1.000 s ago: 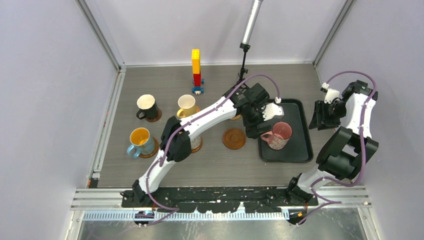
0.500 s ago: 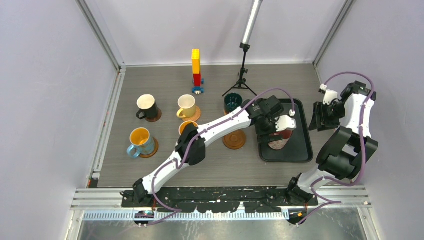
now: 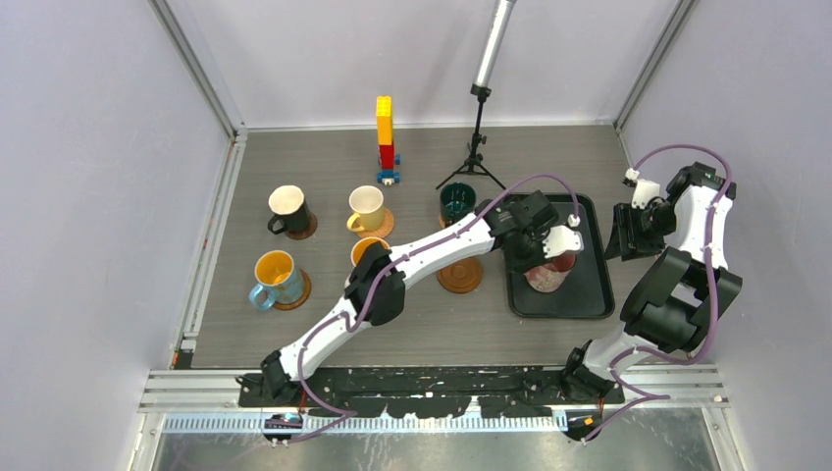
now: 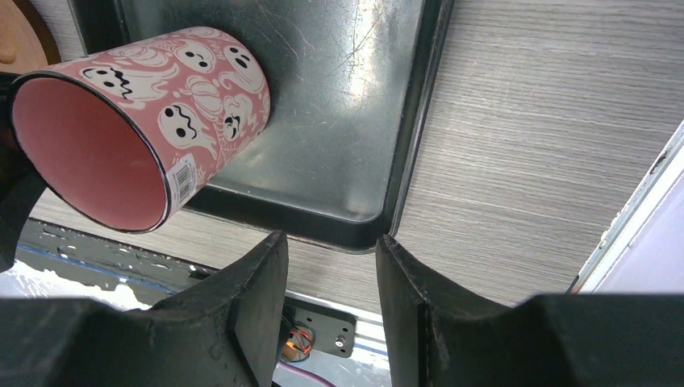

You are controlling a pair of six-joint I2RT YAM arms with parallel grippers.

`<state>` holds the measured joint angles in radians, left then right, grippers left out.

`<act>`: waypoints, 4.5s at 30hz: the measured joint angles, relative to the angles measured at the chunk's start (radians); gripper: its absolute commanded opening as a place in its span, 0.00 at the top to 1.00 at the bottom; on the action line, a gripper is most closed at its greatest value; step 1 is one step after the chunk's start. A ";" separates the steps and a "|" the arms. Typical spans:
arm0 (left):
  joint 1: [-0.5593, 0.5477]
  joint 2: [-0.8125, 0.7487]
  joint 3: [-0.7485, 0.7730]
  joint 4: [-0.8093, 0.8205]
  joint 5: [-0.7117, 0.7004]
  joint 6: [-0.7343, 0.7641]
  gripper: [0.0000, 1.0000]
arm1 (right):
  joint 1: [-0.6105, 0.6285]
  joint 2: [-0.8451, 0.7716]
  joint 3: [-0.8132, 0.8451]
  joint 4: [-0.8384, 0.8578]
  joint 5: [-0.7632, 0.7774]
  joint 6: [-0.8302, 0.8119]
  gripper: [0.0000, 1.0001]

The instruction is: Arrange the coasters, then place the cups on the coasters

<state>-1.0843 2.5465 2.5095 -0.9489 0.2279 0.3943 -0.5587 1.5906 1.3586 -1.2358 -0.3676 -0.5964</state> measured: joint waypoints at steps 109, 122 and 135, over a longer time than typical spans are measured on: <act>0.039 -1.038 -1.543 0.828 -0.306 -0.620 0.04 | 0.095 0.055 0.040 -0.004 -0.030 0.077 0.50; 0.246 -1.175 -1.253 0.460 -0.086 -0.561 0.00 | 0.296 0.063 -0.044 0.167 0.064 0.184 0.42; 0.623 -1.173 -1.048 0.225 0.052 -0.460 0.00 | 0.356 0.487 0.296 0.323 0.179 0.279 0.39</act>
<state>-0.4610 1.3731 1.4616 -0.7242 0.2798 -0.0654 -0.2031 2.0777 1.6550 -0.9131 -0.1883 -0.3172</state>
